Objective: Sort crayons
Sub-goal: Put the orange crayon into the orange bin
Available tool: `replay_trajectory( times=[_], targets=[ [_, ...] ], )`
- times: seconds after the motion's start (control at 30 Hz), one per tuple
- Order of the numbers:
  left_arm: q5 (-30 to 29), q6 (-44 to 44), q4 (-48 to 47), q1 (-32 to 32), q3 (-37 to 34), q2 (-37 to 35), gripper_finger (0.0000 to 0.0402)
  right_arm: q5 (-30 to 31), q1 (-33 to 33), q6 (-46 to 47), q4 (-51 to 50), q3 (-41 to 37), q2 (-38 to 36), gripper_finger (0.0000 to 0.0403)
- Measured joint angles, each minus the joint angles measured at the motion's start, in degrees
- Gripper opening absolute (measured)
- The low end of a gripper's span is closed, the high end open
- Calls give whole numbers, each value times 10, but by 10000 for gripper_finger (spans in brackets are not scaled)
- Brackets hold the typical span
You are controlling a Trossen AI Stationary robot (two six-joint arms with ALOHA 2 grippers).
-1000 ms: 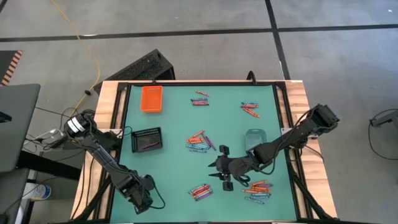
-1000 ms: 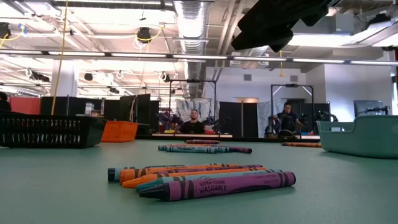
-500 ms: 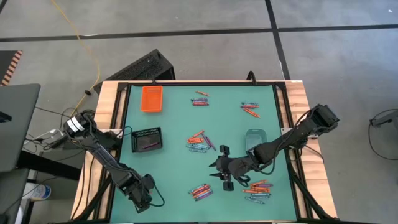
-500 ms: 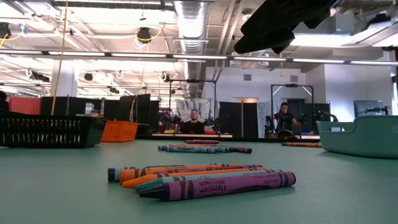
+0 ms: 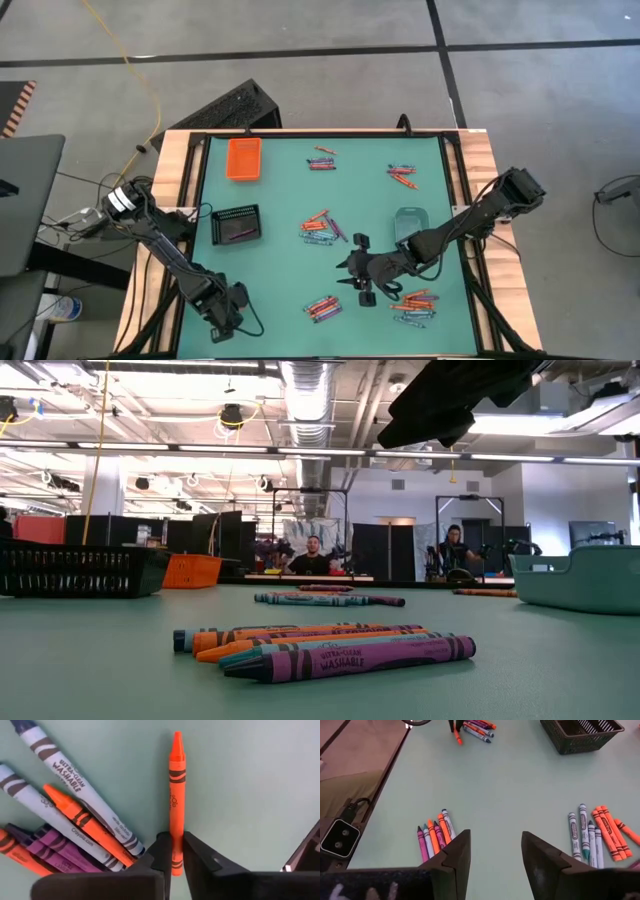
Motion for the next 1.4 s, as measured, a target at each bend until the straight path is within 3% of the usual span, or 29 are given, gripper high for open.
replay_trajectory(
  times=[0.33,0.47,0.7,0.87,1.03,1.23,1.4],
  targets=[
    [-36,127,-33,14,47,3,13,0,0,0,-18,0,0,168],
    [-71,239,-60,34,96,-4,13,0,0,0,-19,0,0,168],
    [-221,487,-121,139,171,-75,13,0,-3,0,-31,0,0,168],
    [-279,589,-131,276,171,-165,13,0,-4,0,-38,0,0,168],
    [-301,616,-153,480,142,-247,13,1,-4,-35,-55,0,0,168],
    [-229,613,-150,743,103,-282,13,1,-22,-89,-59,0,0,168],
    [-153,577,-122,916,65,-250,13,3,-51,-111,-59,0,0,168]
  ],
)
